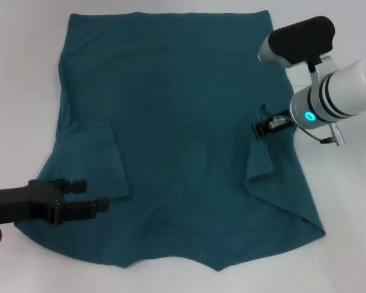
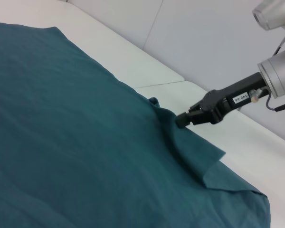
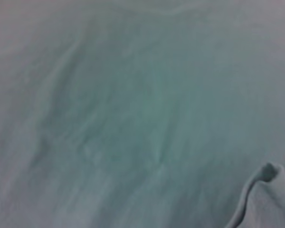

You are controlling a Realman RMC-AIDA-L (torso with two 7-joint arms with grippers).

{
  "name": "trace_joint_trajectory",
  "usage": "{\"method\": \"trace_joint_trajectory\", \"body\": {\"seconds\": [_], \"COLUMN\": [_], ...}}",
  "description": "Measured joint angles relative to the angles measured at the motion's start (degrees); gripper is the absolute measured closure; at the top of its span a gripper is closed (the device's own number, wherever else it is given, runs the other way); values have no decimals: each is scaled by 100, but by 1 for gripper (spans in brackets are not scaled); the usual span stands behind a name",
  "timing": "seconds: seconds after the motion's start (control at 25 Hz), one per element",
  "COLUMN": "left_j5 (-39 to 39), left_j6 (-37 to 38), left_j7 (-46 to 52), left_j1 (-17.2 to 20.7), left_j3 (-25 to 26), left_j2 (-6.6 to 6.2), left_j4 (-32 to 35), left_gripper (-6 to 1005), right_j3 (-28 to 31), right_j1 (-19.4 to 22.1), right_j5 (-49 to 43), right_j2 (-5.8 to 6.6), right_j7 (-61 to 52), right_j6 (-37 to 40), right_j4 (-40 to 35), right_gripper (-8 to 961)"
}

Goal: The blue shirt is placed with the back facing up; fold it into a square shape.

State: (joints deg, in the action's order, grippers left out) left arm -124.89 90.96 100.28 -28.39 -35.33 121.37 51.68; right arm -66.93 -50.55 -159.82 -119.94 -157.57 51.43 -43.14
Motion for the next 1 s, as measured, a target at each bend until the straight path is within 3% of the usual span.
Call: {"method": "trace_joint_trajectory", "body": {"seconds": [0.32,0.56,0.76,1.0], "left_j5": [0,0,0,-2], "left_j6": [1,1,14,205], "left_j7": [0,0,0,105], "left_j1": [37,44,48,65], "left_j3": [0,0,0,465], "left_j2": [10,18,18,-61], "left_j4": [0,1,0,1], "left_gripper": [133,133,133,132], "right_j3": [-23,-40,-9,115], "right_j1": [-217,-271,-214,399], "right_j5": [301,512,515,595], "right_j2": [1,-6,24,51], "right_j7": [244,422,440,835], "right_j6": [-440,-563,-417,369], "right_j4": [442,605,469,-662], "right_gripper": [932,708,468,397]}}
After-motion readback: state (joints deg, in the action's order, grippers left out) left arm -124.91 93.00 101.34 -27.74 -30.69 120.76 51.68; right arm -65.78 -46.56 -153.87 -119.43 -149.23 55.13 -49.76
